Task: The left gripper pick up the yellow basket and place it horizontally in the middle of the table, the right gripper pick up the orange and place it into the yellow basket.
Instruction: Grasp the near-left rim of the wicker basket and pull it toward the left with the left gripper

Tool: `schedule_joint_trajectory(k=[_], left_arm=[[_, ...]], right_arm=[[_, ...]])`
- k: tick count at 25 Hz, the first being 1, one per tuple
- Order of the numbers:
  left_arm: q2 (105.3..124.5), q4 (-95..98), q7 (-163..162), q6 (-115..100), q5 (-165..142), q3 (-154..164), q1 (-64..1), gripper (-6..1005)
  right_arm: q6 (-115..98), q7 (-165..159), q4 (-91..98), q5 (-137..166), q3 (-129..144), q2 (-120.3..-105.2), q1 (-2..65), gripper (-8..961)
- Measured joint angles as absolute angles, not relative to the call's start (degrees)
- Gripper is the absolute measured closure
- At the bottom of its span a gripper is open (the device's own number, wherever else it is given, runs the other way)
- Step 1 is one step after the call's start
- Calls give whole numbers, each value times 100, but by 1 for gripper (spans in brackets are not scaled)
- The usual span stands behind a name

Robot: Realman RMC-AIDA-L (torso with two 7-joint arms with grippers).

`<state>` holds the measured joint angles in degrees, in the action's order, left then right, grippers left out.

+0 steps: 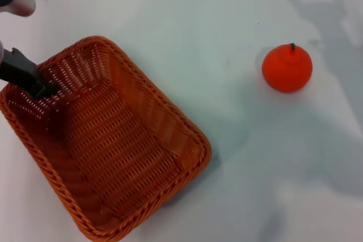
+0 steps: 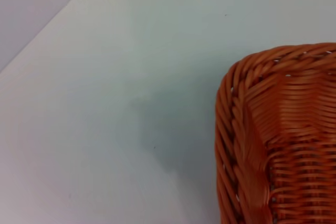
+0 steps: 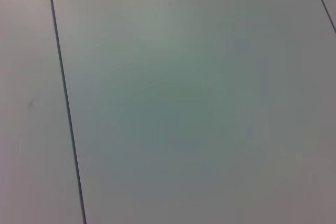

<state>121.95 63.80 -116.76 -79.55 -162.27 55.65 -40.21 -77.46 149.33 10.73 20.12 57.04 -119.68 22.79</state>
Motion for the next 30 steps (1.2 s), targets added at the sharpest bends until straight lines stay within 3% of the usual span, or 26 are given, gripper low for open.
schedule_joint_trajectory(k=[21, 30], left_arm=[[11678, 5831, -13481, -9129, -16285, 4832, -4808, 824], [11594, 5509, -14039, -9186, -16311, 4698, -4907, 829]], right_arm=[[-7888, 14932, 1029, 2013, 5767, -11980, 2230, 7], [-7900, 14932, 1028, 2013, 5831, -11979, 2211, 7]])
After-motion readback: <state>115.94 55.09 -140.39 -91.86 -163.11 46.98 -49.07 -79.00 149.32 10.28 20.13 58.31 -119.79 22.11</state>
